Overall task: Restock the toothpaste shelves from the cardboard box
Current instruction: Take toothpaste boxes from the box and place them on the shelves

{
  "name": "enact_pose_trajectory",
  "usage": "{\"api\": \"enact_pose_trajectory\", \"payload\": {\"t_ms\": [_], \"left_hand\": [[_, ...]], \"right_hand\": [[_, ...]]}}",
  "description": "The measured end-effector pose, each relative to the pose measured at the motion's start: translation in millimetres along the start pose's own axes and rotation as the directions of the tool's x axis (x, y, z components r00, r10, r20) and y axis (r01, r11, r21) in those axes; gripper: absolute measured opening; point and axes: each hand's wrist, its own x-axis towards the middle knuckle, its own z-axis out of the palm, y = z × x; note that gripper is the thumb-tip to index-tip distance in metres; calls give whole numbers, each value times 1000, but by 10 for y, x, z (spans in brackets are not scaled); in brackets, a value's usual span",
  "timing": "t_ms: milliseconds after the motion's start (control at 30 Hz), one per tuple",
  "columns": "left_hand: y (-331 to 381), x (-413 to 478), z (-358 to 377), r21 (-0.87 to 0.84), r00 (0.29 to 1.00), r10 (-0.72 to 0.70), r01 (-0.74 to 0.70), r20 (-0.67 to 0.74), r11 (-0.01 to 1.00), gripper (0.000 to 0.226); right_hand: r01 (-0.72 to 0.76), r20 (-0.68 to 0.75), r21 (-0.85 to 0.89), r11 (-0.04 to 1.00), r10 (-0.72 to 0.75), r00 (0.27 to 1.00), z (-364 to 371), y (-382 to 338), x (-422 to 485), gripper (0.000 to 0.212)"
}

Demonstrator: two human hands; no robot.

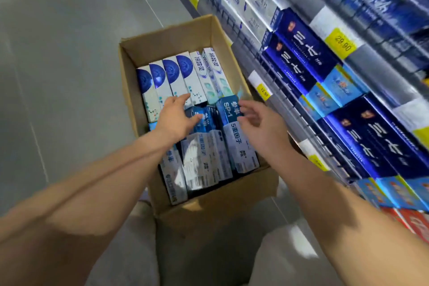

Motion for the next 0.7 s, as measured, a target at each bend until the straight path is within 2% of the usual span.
{"api": "enact_pose_trajectory", "payload": {"t_ms": [67,133,233,300,433,567,633,700], "left_hand": [[-5,217,156,127,995,-59,48,83,991,76],[-65,335,254,247,984,-122,88,127,965,76],[-165,374,350,260,981,-129,88,145,962,75],[-198,337,380,168,987,-117,97,109,981,72],[-191,228,349,-45,987,-157,158,28,986,51],[-162,105,85,-296,981,-184,194,61,935,40],[-90,-16,-104,-364,988,-142,153,57,919,40],[62,-164,-307,-448,996,-86,87,23,890,38]], "right_hand": [[-69,48,39,997,67,997,60,81,-52,31],[-79,55,0,997,79,995,114,185,-106,28],[-31,83,-86,996,38,996,175,265,-162,29],[2,67,-123,992,7,998,208,306,-164,30],[34,45,-146,989,-27,999,224,336,-180,32],[34,97,-212,977,-14,995,205,275,-193,39],[-2,151,-223,975,37,988,223,168,-176,54],[-58,240,-150,987,94,966,268,4,-156,81]]}}
